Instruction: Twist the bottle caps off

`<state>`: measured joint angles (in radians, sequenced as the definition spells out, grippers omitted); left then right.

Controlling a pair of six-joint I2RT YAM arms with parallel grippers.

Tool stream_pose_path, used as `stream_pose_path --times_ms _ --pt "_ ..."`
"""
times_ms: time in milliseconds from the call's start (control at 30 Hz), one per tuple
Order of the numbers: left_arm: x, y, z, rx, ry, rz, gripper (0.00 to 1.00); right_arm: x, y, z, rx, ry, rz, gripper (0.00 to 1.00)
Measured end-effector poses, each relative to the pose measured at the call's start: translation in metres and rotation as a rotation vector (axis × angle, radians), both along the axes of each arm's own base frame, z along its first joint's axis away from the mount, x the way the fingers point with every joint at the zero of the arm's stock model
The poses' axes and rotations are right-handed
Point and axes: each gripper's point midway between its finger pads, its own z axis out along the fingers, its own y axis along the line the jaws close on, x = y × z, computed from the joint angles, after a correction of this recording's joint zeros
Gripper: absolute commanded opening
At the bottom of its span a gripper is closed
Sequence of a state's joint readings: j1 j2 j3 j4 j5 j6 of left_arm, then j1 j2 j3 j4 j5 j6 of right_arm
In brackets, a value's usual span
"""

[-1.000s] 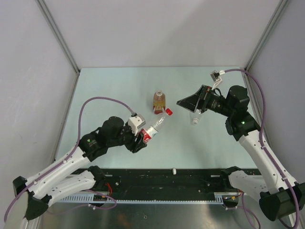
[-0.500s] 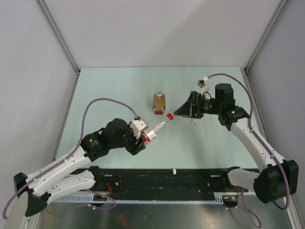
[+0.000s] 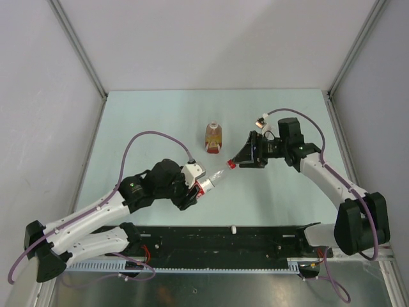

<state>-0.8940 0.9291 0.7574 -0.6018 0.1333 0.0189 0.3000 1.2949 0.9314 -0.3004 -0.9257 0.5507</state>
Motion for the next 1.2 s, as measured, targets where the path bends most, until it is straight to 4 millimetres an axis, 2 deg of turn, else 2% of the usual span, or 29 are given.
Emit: stream_pose_path --times_ms 67,300,533,800,1100,1200 --pt "-0.001 0.0 0.0 0.0 0.0 -0.004 0.29 0.0 0.002 -0.007 0.009 0.031 0.01 0.75" --pt "-0.001 -0.001 0.0 0.001 -0.003 -0.011 0.28 0.003 0.009 -0.008 0.047 0.054 0.032 0.56" --pt "-0.002 0.001 -0.002 0.011 0.004 -0.011 0.28 0.005 0.013 -0.014 0.053 0.082 0.042 0.49" --pt "-0.003 0.002 -0.002 0.012 0.006 -0.011 0.27 0.002 0.018 -0.01 0.071 0.084 0.061 0.39" --pt "-0.003 0.003 -0.003 0.021 0.009 -0.008 0.23 0.001 0.022 -0.007 0.08 0.078 0.065 0.05" --pt "-0.003 0.003 -0.003 0.02 0.008 -0.008 0.2 0.002 0.022 -0.005 0.08 0.071 0.06 0.01"
